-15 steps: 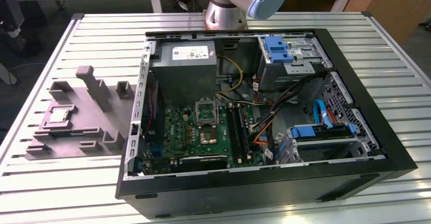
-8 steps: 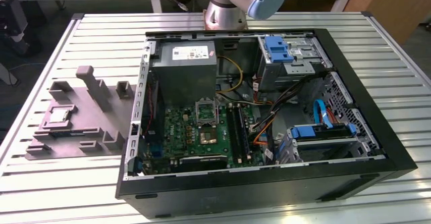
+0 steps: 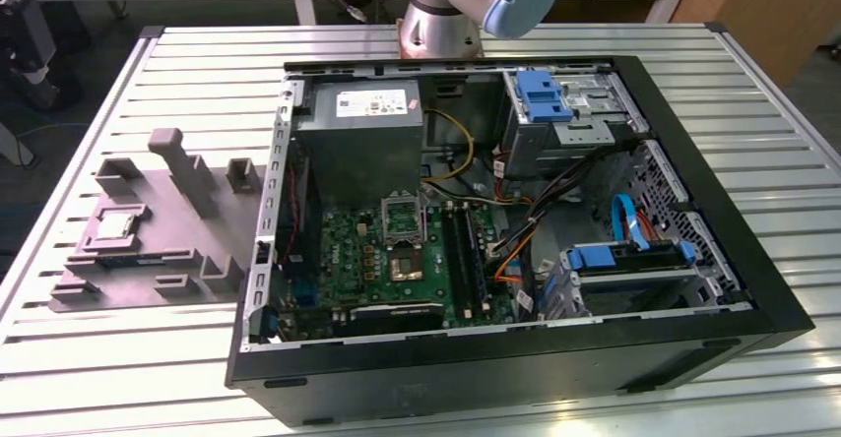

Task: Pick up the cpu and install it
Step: 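Pick up the cpu and move it towards the insertion slot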

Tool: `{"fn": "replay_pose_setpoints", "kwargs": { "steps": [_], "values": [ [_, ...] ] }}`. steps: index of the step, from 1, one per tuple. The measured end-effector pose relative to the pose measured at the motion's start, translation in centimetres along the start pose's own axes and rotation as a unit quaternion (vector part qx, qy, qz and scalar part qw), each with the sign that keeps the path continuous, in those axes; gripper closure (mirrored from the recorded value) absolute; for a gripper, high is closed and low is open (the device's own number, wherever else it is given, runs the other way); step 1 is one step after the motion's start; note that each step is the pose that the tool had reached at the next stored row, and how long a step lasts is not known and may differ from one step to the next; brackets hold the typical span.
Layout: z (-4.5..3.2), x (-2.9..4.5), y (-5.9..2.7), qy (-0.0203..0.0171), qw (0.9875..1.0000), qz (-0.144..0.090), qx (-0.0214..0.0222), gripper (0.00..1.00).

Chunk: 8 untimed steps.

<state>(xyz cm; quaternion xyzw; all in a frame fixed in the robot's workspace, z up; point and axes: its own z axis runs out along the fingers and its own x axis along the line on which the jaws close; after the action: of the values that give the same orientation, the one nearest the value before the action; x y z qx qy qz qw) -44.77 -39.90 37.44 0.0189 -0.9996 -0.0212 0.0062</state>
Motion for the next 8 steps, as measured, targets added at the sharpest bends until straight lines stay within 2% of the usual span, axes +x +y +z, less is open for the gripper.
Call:
{"fn": "replay_pose_setpoints", "kwargs": {
  "steps": [4,8],
  "values": [
    [0.2,0.04,0.0,-0.0002,1.0,0.003,0.0,0.41],
    [0.83,0.08,-0.2,-0.0001,1.0,0.003,0.0,0.41]
  ]
}}
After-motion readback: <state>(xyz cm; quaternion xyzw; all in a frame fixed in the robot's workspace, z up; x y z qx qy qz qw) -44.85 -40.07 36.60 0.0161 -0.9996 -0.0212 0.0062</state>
